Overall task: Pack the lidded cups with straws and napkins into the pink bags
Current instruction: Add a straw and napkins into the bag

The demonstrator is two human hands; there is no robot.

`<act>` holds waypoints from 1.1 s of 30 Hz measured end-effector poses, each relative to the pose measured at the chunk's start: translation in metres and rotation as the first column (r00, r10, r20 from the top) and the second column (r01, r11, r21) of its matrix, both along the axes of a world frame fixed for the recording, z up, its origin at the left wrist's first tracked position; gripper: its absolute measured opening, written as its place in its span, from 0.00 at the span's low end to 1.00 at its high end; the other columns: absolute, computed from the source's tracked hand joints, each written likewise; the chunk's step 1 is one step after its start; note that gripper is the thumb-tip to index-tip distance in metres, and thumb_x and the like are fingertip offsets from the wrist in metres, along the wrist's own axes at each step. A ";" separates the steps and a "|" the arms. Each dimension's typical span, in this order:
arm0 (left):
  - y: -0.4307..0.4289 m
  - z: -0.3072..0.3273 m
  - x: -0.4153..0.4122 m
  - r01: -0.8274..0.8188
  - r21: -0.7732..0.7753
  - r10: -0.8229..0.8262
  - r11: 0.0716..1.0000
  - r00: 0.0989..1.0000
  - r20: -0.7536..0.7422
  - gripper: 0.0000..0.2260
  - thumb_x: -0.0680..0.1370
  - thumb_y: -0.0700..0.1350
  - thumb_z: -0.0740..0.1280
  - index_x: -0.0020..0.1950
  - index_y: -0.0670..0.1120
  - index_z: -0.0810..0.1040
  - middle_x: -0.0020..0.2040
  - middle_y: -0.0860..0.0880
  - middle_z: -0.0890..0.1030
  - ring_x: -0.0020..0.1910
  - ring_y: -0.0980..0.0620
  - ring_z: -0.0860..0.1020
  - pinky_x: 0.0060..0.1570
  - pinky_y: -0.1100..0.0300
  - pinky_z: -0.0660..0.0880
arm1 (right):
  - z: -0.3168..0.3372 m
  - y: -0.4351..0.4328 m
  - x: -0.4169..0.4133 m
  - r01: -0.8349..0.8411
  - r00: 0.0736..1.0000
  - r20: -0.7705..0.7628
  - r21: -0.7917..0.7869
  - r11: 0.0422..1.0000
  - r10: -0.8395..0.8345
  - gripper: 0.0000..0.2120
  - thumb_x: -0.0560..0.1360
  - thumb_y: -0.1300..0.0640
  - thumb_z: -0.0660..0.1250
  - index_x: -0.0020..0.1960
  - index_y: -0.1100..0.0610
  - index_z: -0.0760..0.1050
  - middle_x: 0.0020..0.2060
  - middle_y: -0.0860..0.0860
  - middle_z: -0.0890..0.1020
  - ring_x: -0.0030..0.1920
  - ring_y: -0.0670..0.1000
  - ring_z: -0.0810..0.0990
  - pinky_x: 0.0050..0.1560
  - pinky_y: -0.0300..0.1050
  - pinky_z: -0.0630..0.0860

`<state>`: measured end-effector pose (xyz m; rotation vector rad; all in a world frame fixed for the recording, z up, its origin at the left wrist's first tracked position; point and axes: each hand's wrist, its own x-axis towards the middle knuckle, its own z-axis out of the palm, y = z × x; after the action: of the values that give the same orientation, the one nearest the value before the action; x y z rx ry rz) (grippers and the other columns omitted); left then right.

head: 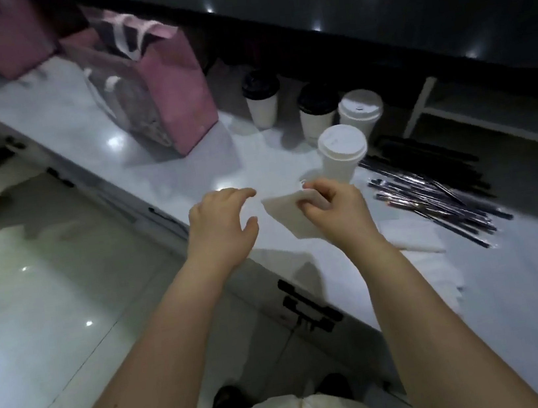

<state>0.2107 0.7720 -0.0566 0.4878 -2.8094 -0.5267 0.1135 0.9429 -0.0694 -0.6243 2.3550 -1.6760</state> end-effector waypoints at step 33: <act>-0.458 0.137 -0.096 0.108 -0.068 -0.121 0.992 0.961 -0.248 0.18 0.75 0.47 0.67 0.64 0.54 0.77 0.59 0.53 0.79 0.61 0.48 0.73 0.60 0.51 0.68 | 0.167 -0.432 -0.081 0.187 0.900 -0.356 -0.204 0.961 -0.251 0.04 0.74 0.55 0.72 0.44 0.46 0.79 0.36 0.39 0.80 0.36 0.37 0.78 0.35 0.35 0.74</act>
<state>0.1146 0.3137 0.0807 0.2294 -2.6094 -0.4961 0.0328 0.5109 0.0977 -0.8021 2.6535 -2.0241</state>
